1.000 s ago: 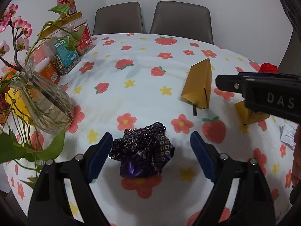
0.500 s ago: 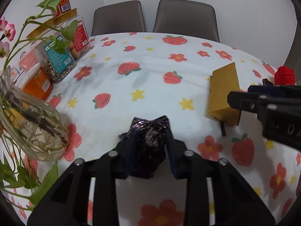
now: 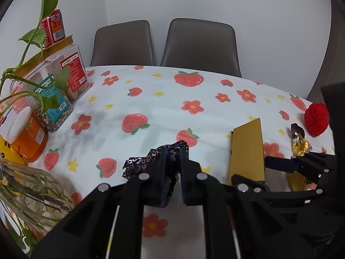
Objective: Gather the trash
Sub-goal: 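Grasp the purple-black wrapper with the left tool while the right tool grasps the gold box, then carry the wrapper and gold box over to the metal bin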
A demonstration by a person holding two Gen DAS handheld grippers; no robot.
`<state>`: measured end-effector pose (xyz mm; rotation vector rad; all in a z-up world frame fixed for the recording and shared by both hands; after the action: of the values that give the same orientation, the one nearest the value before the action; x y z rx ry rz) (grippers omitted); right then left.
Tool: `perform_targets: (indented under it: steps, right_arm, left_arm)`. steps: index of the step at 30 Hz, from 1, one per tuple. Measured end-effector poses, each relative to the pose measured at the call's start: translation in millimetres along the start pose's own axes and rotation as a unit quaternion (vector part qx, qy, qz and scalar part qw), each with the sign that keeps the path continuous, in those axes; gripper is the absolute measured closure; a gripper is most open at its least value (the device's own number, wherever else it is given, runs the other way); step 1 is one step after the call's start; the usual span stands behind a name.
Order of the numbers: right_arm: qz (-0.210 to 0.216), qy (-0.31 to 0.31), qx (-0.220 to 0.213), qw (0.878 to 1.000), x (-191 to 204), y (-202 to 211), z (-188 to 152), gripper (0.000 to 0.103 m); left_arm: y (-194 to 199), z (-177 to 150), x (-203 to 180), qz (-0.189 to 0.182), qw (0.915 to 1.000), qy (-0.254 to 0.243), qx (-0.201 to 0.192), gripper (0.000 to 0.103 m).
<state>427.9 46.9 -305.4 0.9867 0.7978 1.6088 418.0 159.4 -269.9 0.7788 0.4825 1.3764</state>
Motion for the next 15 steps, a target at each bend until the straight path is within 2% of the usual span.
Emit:
perform_targets:
  steps: [15]
  right_arm:
    - [-0.041,0.021,0.001,0.999,-1,-21,8,0.04]
  left_arm:
    - [-3,-9,11,0.007,0.9999,0.008,0.01,0.091]
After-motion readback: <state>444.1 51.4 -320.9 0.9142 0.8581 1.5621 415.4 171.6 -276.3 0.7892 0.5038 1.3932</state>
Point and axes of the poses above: each gripper's, at about its wrist camera, not at the fingertips, and y roughly against the way its jaws point, x to its left, z to its top, the point moved 5 cm from there along -y, roughly the way its jaws point, and after that the axes turned 10 degrees about -y, right-handed, at the moved point
